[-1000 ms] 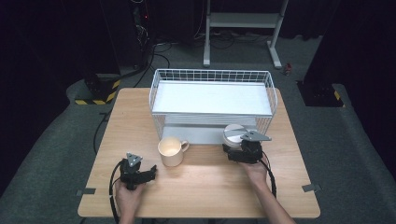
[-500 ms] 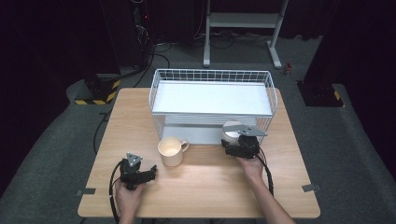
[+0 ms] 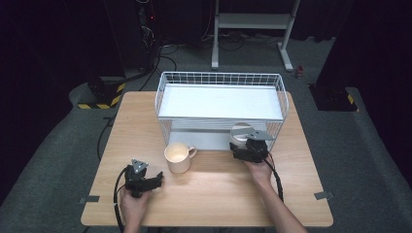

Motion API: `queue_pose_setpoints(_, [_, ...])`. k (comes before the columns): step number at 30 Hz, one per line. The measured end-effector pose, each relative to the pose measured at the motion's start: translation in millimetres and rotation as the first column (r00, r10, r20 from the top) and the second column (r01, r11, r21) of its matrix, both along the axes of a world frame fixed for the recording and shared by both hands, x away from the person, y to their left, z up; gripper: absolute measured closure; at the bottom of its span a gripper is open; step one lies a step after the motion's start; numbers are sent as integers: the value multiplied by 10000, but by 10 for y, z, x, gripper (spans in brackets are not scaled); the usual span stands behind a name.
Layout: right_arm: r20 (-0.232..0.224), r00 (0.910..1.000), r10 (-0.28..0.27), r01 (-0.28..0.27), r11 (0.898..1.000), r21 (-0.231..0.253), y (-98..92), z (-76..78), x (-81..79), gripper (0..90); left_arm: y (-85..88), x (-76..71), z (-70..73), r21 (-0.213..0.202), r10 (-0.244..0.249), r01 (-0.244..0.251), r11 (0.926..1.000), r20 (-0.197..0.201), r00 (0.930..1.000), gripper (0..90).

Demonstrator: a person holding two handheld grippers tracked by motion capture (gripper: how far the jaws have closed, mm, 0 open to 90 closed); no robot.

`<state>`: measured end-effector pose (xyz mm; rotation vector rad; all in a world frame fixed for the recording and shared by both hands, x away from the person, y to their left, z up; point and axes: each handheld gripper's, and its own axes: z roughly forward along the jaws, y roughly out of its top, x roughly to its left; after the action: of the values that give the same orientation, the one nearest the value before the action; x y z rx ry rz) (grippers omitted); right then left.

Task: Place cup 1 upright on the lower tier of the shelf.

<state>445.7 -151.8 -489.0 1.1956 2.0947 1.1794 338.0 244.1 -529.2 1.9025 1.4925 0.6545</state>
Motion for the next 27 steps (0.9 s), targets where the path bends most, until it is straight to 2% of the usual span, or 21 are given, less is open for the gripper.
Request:
queue_pose_setpoints(8, [246,9997,-44,45,10000,-70,-22,-26,48,185,0,0,0,-2,1,-1,10000,0,10000,149])
queue_pose_setpoints(12, [109,9999,-53,56,9996,-272,-15,-6,88,185,0,0,0,0,3,-3,10000,1,10000,148])
queue_pose_setpoints(23, [-9,9998,-176,176,9997,-142,-29,-14,141,184,0,0,0,6,3,-3,10000,2,10000,149])
queue_pose_setpoints(27, [75,9998,-177,178,9997,-181,-37,-17,164,183,0,0,0,4,3,-3,10000,1,10000,149])
